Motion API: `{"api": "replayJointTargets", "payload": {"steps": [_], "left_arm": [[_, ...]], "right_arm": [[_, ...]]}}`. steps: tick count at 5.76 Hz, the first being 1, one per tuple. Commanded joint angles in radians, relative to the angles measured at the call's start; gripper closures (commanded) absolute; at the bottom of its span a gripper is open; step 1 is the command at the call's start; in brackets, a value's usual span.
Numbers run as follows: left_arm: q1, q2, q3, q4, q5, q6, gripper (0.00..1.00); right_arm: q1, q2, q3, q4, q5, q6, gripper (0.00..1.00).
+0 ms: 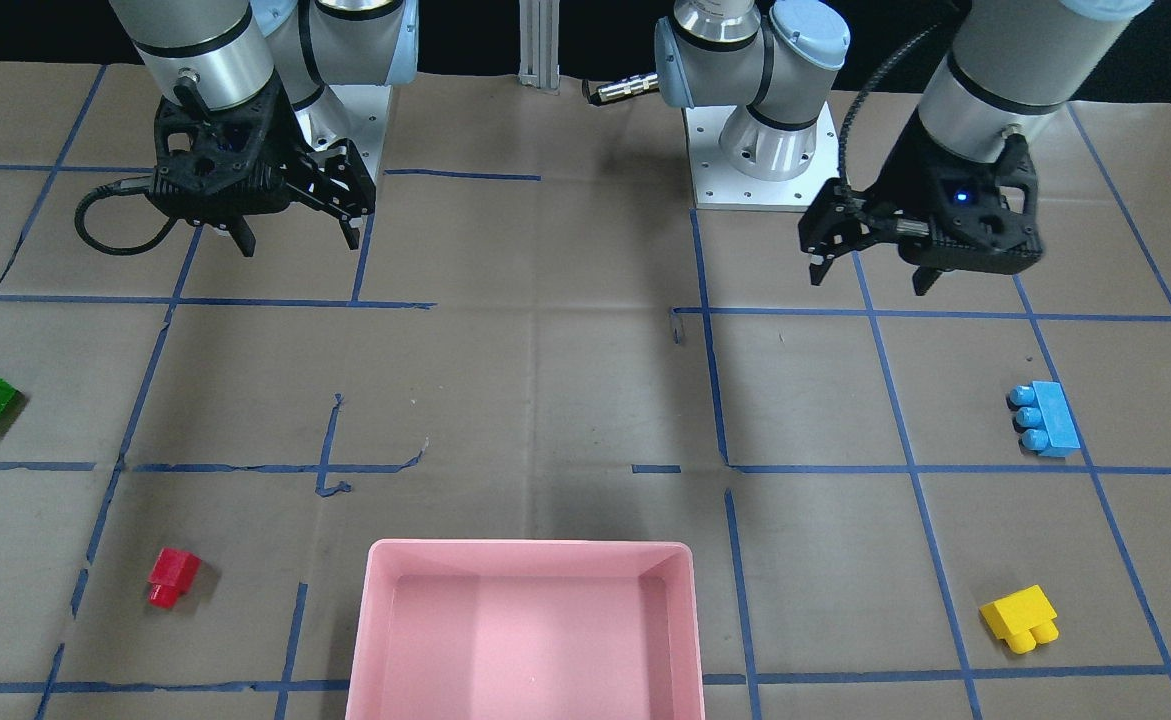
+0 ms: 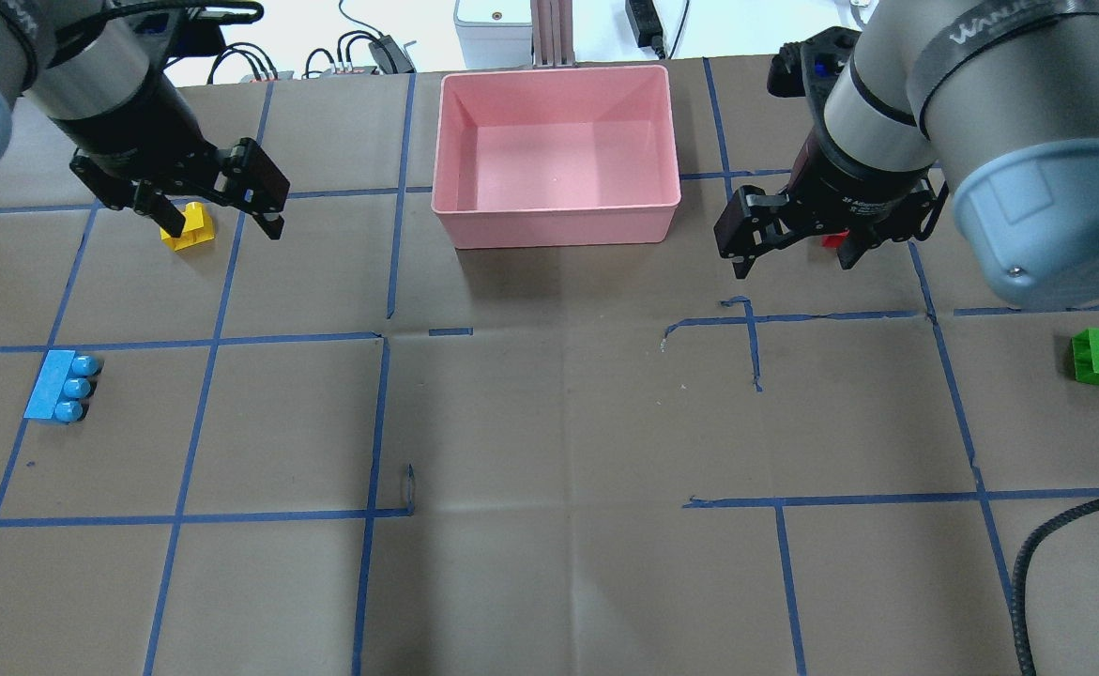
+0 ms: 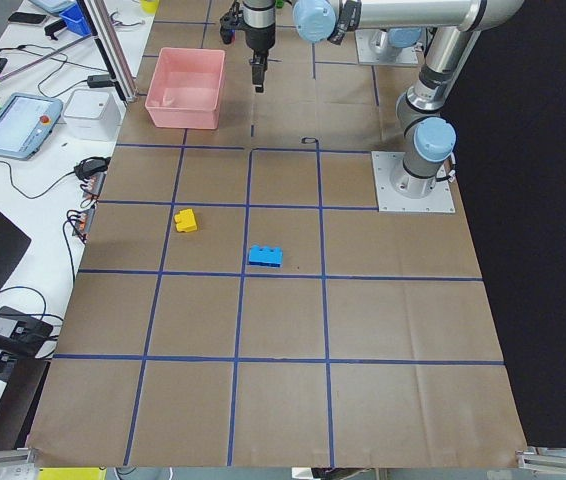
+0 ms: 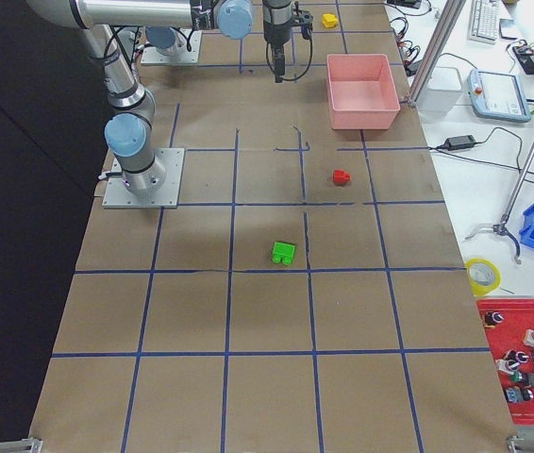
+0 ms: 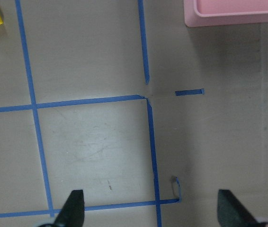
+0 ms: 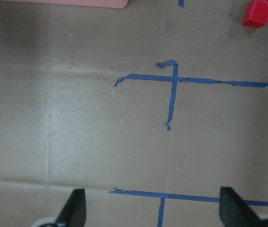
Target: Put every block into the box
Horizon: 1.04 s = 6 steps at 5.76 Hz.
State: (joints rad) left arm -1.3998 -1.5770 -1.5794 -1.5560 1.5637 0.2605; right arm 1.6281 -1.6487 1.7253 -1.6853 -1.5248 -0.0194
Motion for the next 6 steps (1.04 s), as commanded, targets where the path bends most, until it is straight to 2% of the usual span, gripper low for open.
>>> {"api": "replayJointTargets", "payload": {"steps": [1, 2, 3, 4, 5, 6], "left_arm": [[0.266, -0.008, -0.007, -0.001, 0.009, 0.307, 0.01], [0.412, -0.038, -0.019, 0.016, 0.007, 0.5, 0.01], [0.53, -0.087, -0.019, 0.101, 0.009, 0.661, 0.01], [0.598, -0.145, -0.016, 0.155, 0.009, 0.727, 0.01], [0.604, -0.168, -0.019, 0.175, 0.007, 0.714, 0.01], [0.601, -0.184, -0.024, 0.183, 0.007, 0.669, 0.01]], "right_arm": [[-0.001, 0.001, 0.003, 0.001, 0.0, -0.001, 0.0], [-0.001, 0.003, 0.005, -0.01, -0.003, -0.004, 0.0], [-0.007, 0.004, 0.008, -0.014, -0.006, -0.045, 0.0], [-0.019, 0.004, 0.011, -0.022, -0.012, -0.151, 0.0], [-0.078, 0.003, 0.013, -0.03, -0.017, -0.28, 0.0], [-0.231, -0.006, 0.016, -0.027, -0.021, -0.483, 0.0]]}}
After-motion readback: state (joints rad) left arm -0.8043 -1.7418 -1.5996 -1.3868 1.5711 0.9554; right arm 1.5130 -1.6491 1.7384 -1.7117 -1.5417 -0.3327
